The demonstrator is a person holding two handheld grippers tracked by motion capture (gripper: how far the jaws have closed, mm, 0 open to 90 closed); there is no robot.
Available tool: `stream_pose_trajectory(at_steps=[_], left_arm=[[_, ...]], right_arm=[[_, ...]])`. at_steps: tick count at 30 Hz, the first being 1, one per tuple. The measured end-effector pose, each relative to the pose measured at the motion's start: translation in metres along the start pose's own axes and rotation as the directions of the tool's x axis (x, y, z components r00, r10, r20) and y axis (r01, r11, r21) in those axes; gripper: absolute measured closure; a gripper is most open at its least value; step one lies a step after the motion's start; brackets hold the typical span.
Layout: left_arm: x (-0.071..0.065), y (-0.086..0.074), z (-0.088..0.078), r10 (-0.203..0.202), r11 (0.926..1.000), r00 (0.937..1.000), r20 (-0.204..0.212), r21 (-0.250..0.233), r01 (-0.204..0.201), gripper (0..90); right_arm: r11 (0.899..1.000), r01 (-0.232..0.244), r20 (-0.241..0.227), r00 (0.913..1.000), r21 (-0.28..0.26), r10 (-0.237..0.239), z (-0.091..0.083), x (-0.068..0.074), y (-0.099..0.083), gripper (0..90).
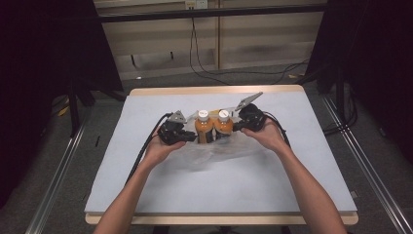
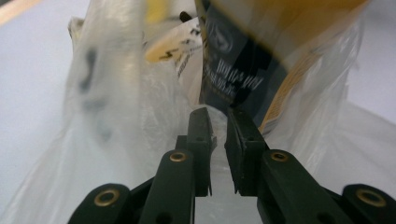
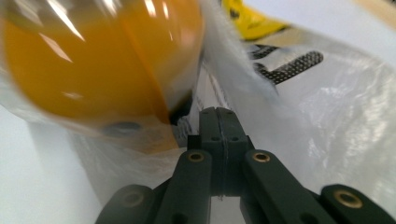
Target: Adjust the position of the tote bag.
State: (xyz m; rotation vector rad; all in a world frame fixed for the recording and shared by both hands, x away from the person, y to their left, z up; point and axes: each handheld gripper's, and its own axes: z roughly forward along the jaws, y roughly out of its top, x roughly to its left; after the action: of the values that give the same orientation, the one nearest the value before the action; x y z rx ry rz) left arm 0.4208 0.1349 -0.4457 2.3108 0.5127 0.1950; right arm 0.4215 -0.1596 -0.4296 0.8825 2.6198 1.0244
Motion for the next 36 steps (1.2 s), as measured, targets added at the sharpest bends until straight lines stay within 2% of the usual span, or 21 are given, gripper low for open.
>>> stream_pose_trajectory(at_steps=[5, 6, 7, 8, 10, 12, 13, 14, 15, 19, 20, 21, 23, 24, 25, 26, 27, 32, 33, 35, 36], left_arm=[[0.0, -0.003, 0.005, 0.019, 0.9995, 0.9998, 0.002, 0.026, -0.019, 80.1], [-0.002, -0.005, 0.009, 0.027, 0.9977, 0.9994, -0.02, 0.063, -0.026, 80.1], [-0.002, -0.007, 0.01, 0.041, 0.9959, 0.9992, -0.006, 0.081, -0.04, 80.4], [-0.003, -0.008, 0.013, 0.042, 0.996, 0.9989, -0.021, 0.08, -0.04, 80.6], [0.0, -0.009, 0.011, 0.096, 0.988, 0.9953, -0.012, 0.122, -0.094, 81.0], [-0.003, -0.013, 0.016, 0.064, 0.9917, 0.9969, -0.044, 0.114, -0.059, 81.9], [-0.002, -0.013, 0.017, 0.107, 0.9818, 0.9926, -0.059, 0.164, -0.096, 82.5], [-0.002, -0.015, 0.018, 0.121, 0.9787, 0.9906, -0.063, 0.174, -0.109, 84.1], [-0.001, -0.017, 0.017, 0.095, 0.9838, 0.9939, -0.056, 0.157, -0.086, 86.1], [0.005, -0.02, 0.013, 0.08, 0.9843, 0.9958, -0.045, 0.161, -0.071, 87.6], [0.006, -0.02, 0.011, 0.094, 0.9802, 0.9947, -0.042, 0.179, -0.085, 88.5], [0.006, -0.02, 0.011, 0.094, 0.9802, 0.9947, -0.042, 0.179, -0.085, 89.7], [0.005, -0.017, 0.011, 0.142, 0.9666, 0.9888, -0.045, 0.221, -0.129, 90.0], [0.003, -0.017, 0.011, 0.143, 0.9667, 0.9885, -0.049, 0.221, -0.129, 90.0], [0.003, -0.016, 0.01, 0.169, 0.9571, 0.9842, -0.051, 0.247, -0.152, 90.0], [0.003, -0.016, 0.01, 0.17, 0.9556, 0.9836, -0.06, 0.254, -0.15, 90.0], [0.004, -0.016, 0.008, 0.19, 0.948, 0.9798, -0.063, 0.271, -0.166, 90.0], [0.011, -0.023, 0.001, 0.162, 0.9504, 0.9837, -0.078, 0.28, -0.134, 90.0], [0.013, -0.023, 0.0, 0.172, 0.945, 0.9825, -0.072, 0.294, -0.144, 90.0], [0.013, -0.024, 0.0, 0.155, 0.9494, 0.9848, -0.078, 0.287, -0.127, 90.0], [0.015, -0.023, 0.0, 0.172, 0.9445, 0.9815, -0.084, 0.297, -0.14, 90.0]], right_arm=[[0.998, -0.007, 0.001, 1.0, 0.069, 0.007, 0.017, -0.001, -0.007, 90.0], [0.997, 0.005, -0.002, 1.0, 0.079, -0.004, 0.02, -0.002, -0.009, 90.0], [0.995, 0.011, 0.008, 0.9999, 0.102, -0.012, 0.023, -0.002, -0.01, 90.0], [0.994, 0.011, 0.009, 0.9999, 0.112, -0.012, 0.024, -0.002, -0.012, 90.0], [0.992, 0.003, 0.01, 0.9999, 0.128, -0.005, 0.027, -0.004, -0.016, 90.0], [0.988, 0.015, 0.009, 0.9998, 0.152, -0.017, 0.029, -0.005, -0.02, 90.0], [0.987, 0.009, 0.009, 0.9999, 0.163, -0.011, 0.029, -0.005, -0.023, 90.0], [0.986, 0.007, 0.01, 0.9999, 0.169, -0.009, 0.028, -0.005, -0.025, 90.0], [0.985, 0.009, 0.009, 0.9999, 0.171, -0.011, 0.027, -0.005, -0.026, 90.0], [0.987, 0.004, 0.012, 0.9999, 0.161, -0.006, 0.02, -0.009, -0.035, 90.0], [0.987, 0.006, 0.017, 0.9998, 0.163, -0.009, 0.017, -0.009, -0.038, 90.0], [0.984, 0.018, 0.036, 0.999, 0.179, -0.025, 0.014, -0.009, -0.04, 90.0], [0.976, 0.054, 0.06, 0.9959, 0.212, -0.068, 0.011, -0.006, -0.04, 90.0], [0.971, 0.066, 0.07, 0.994, 0.229, -0.084, 0.009, -0.005, -0.04, 90.0], [0.966, 0.078, 0.073, 0.9924, 0.246, -0.099, 0.008, -0.004, -0.04, 90.0], [0.963, 0.084, 0.074, 0.9915, 0.257, -0.107, 0.007, -0.002, -0.04, 90.0], [0.96, 0.098, 0.075, 0.9897, 0.262, -0.122, 0.007, -0.002, -0.041, 90.0], [0.953, 0.113, 0.076, 0.9873, 0.282, -0.139, 0.004, -0.004, -0.042, 90.0], [0.948, 0.129, 0.077, 0.9844, 0.292, -0.158, 0.003, -0.004, -0.042, 90.0], [0.942, 0.137, 0.086, 0.9816, 0.307, -0.171, 0.001, -0.005, -0.043, 90.0], [0.936, 0.138, 0.098, 0.9791, 0.324, -0.178, 0.0, -0.005, -0.044, 90.0]])
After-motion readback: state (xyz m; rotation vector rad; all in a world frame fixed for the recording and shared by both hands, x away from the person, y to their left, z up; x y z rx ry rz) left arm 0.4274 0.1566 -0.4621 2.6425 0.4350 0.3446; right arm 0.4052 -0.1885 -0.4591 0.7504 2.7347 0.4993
